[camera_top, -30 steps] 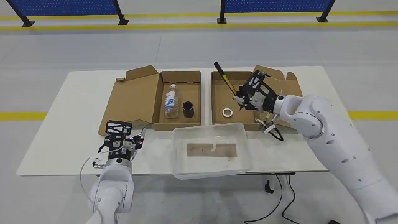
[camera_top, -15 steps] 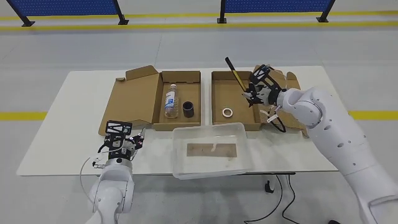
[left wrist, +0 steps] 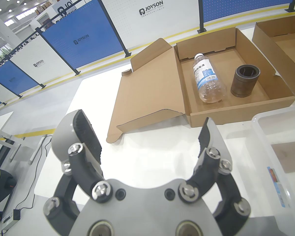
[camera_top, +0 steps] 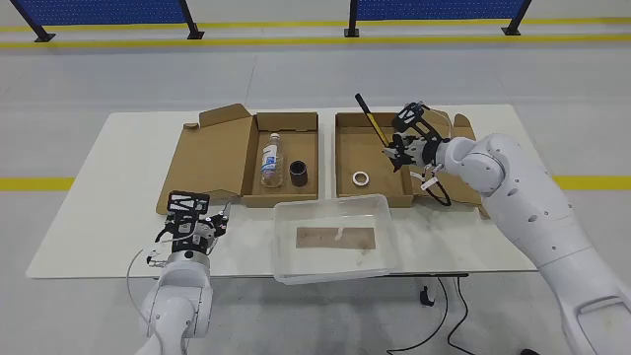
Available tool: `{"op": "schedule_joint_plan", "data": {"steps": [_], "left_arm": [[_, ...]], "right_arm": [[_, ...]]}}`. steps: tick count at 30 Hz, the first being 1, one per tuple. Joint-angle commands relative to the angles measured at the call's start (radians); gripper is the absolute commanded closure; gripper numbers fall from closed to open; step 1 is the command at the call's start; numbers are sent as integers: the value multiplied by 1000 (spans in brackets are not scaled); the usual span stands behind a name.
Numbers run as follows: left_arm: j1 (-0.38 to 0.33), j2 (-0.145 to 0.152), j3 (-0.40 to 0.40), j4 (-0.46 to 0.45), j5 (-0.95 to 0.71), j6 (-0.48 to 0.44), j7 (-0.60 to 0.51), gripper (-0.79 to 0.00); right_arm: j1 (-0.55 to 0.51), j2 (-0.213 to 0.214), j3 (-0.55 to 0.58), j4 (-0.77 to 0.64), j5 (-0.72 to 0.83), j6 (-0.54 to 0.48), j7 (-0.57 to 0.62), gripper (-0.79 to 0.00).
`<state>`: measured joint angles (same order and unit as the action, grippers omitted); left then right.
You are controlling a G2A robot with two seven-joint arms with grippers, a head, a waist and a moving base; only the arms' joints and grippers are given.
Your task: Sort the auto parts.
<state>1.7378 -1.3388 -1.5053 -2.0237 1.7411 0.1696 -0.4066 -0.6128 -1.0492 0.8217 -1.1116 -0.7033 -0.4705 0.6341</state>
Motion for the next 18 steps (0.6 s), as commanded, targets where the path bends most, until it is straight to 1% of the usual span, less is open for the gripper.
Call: {"op": "schedule_joint_plan", "data": {"steps": [1, 4, 6, 12, 18], "left_arm": [[0, 0, 0, 0, 0, 0, 0, -785], [0, 0, 0, 0, 0, 0, 0, -785], [0, 0, 0, 0, 0, 0, 0, -785], [0, 0, 0, 0, 0, 0, 0, -785], [0, 0, 0, 0, 0, 0, 0, -785]], "right_arm": [[0, 0, 0, 0, 0, 0, 0, 0], [-16, -1, -8, -20, -30, 6, -5, 0], [-25, -3, -7, -27, -22, 24, -9, 0], [-6, -29, -27, -10, -4, 157, 24, 0], [41, -77, -78, 56, 35, 303, 69, 0]]}}
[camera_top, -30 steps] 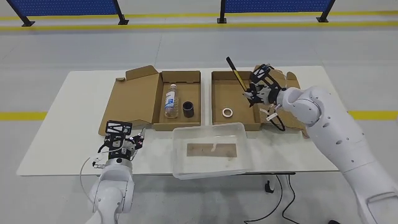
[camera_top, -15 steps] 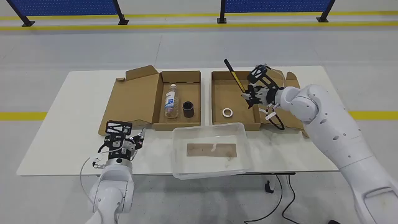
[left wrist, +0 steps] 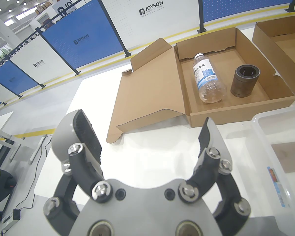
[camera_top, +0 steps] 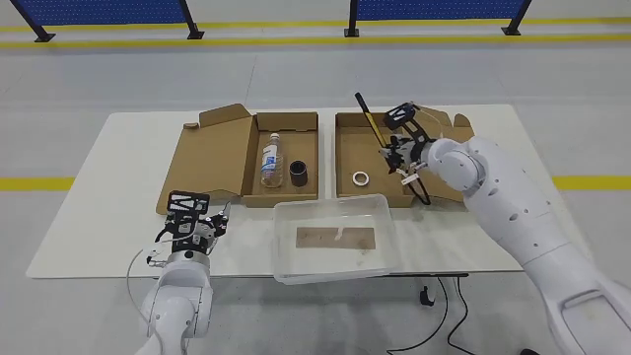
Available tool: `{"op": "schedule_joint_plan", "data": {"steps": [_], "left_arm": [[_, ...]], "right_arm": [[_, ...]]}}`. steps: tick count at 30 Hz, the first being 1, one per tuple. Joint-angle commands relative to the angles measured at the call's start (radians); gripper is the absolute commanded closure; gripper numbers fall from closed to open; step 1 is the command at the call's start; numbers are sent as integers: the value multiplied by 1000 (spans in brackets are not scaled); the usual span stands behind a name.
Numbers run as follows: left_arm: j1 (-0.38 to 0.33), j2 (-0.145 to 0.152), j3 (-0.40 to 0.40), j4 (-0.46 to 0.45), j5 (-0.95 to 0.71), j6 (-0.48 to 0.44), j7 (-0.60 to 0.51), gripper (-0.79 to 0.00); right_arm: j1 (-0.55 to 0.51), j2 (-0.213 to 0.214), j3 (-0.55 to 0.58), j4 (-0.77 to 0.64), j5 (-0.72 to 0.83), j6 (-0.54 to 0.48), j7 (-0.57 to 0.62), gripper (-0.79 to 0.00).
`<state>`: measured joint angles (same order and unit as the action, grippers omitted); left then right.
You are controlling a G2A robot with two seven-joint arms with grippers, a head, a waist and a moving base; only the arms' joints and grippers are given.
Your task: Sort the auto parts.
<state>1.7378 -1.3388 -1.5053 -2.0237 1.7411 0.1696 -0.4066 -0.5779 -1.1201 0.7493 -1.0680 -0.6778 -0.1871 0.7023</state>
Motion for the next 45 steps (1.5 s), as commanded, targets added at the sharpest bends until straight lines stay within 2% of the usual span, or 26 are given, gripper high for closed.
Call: {"op": "schedule_joint_plan", "data": {"steps": [1, 7, 20, 22, 25, 26, 27, 28, 30, 38, 45], "left_arm": [[0, 0, 0, 0, 0, 0, 0, -785], [0, 0, 0, 0, 0, 0, 0, -785], [0, 0, 0, 0, 0, 0, 0, -785], [0, 0, 0, 0, 0, 0, 0, -785], [0, 0, 0, 0, 0, 0, 0, -785], [0, 0, 0, 0, 0, 0, 0, -785], [0, 0, 0, 0, 0, 0, 0, -785], [0, 0, 0, 0, 0, 0, 0, -785], [0, 0, 0, 0, 0, 0, 0, -785], [0, 0, 0, 0, 0, 0, 0, -785], [0, 0, 0, 0, 0, 0, 0, -785]], "right_arm": [[13, -15, -12, 33, 19, 45, 5, 0], [55, -63, -43, 144, 75, 116, -3, 0], [98, -146, -88, 358, 158, 140, 10, 0], [100, -154, -89, 378, 167, 130, 7, -99], [105, -166, -94, 404, 165, 121, -1, -339], [106, -169, -94, 412, 165, 117, -4, -385], [108, -172, -94, 420, 165, 114, -6, -696], [109, -175, -93, 425, 169, 109, -9, -785], [109, -179, -88, 436, 178, 72, -21, -785], [116, -186, -66, 446, 176, 31, -72, -785], [84, -151, -20, 328, 53, -40, -273, -785]]}}
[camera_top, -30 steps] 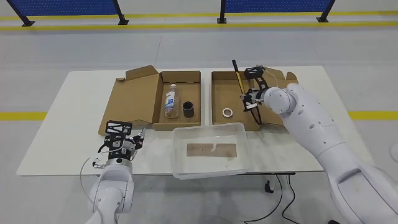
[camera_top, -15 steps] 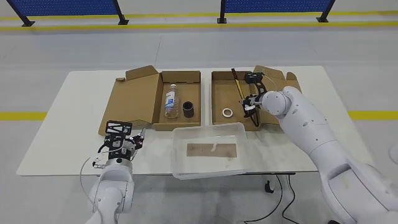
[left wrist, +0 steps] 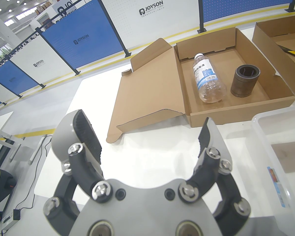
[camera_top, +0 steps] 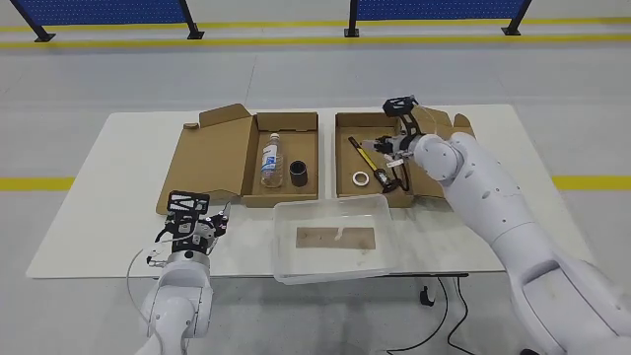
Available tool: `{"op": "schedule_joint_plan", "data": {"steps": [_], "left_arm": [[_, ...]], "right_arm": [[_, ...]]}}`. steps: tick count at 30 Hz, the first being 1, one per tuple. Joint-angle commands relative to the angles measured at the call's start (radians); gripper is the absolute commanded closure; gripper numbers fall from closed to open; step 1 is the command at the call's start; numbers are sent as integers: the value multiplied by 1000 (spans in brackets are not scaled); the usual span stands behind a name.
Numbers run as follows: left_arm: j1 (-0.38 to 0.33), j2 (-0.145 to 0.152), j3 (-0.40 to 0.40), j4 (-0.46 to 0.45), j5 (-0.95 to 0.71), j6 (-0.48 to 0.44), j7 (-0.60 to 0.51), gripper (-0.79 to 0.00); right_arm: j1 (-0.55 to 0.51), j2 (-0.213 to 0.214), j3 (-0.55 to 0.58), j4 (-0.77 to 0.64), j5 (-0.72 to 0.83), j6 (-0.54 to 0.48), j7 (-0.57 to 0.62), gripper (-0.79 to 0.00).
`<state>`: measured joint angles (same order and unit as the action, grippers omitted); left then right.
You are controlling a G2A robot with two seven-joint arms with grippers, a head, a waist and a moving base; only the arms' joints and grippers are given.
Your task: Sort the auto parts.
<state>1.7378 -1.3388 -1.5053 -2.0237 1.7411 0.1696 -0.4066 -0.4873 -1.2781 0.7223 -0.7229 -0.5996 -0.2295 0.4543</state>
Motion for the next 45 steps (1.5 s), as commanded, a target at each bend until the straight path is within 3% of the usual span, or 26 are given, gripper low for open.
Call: {"op": "schedule_joint_plan", "data": {"steps": [1, 8, 16, 27, 36, 45], "left_arm": [[0, 0, 0, 0, 0, 0, 0, -785], [0, 0, 0, 0, 0, 0, 0, -785], [0, 0, 0, 0, 0, 0, 0, -785], [0, 0, 0, 0, 0, 0, 0, -785], [0, 0, 0, 0, 0, 0, 0, -785], [0, 0, 0, 0, 0, 0, 0, -784]], "right_arm": [[-16, 15, 23, -45, -31, 1, -48, -785], [-153, 90, 158, -312, -127, 6, -102, -785], [-447, 177, 388, -715, -200, 66, -57, -785], [-833, 232, 658, -1095, -264, 119, -89, -785], [-1039, 247, 816, -1213, -278, 83, -162, -785], [-1067, 250, 850, -1224, -314, 73, -155, -784]]}}
